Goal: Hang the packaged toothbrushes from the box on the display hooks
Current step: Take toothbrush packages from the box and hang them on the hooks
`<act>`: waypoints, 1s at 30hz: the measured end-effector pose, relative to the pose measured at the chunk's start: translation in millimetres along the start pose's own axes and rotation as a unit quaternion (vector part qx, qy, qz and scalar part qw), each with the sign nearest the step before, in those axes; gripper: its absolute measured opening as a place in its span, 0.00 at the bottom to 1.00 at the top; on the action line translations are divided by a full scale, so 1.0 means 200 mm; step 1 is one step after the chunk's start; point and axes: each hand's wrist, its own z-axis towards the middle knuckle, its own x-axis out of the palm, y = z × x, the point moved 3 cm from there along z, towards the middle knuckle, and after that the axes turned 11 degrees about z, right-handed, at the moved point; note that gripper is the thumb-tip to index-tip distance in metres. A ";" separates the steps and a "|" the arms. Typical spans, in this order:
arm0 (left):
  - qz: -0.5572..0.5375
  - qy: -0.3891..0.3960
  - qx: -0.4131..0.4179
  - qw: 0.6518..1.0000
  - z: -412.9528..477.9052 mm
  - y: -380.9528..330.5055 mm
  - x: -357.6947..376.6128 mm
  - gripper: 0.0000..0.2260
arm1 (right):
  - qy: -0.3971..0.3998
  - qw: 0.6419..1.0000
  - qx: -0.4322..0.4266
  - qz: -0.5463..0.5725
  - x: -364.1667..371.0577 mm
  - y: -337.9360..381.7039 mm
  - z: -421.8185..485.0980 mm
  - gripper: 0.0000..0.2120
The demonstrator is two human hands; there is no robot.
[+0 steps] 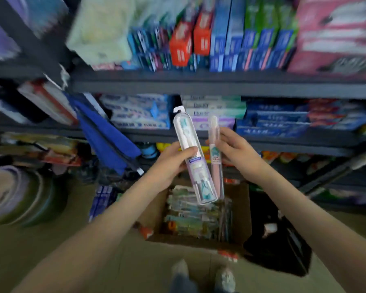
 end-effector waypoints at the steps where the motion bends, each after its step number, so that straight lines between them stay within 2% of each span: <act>1: 0.007 0.000 0.021 1.000 -0.01 -0.10 -0.03 0.08 | -0.003 1.000 -0.018 -0.004 0.03 0.10 0.02 0.12; 7: 0.024 -0.017 0.134 0.991 -0.09 -0.61 -0.33 0.06 | -0.034 0.991 -0.130 -0.010 0.27 0.62 0.13 0.12; 11: 0.047 -0.003 0.206 0.977 -0.15 -0.88 -0.59 0.09 | -0.039 0.980 -0.193 -0.004 0.54 0.90 0.21 0.12; 18: 0.058 0.023 0.296 0.953 -0.19 -1.26 -0.99 0.12 | -0.096 0.947 -0.295 -0.084 0.82 1.30 0.34 0.13; 23: 0.090 0.025 0.345 0.934 -0.18 -1.46 -1.07 0.12 | -0.146 0.921 -0.334 -0.142 0.85 1.50 0.35 0.15; 27: 0.099 0.021 0.377 0.921 -0.17 -1.57 -1.03 0.10 | -0.189 0.909 -0.347 -0.133 0.75 1.62 0.31 0.14; 30: 0.093 0.018 0.388 0.917 -0.16 -1.65 -0.97 0.14 | -0.225 0.901 -0.350 -0.123 0.62 1.71 0.29 0.13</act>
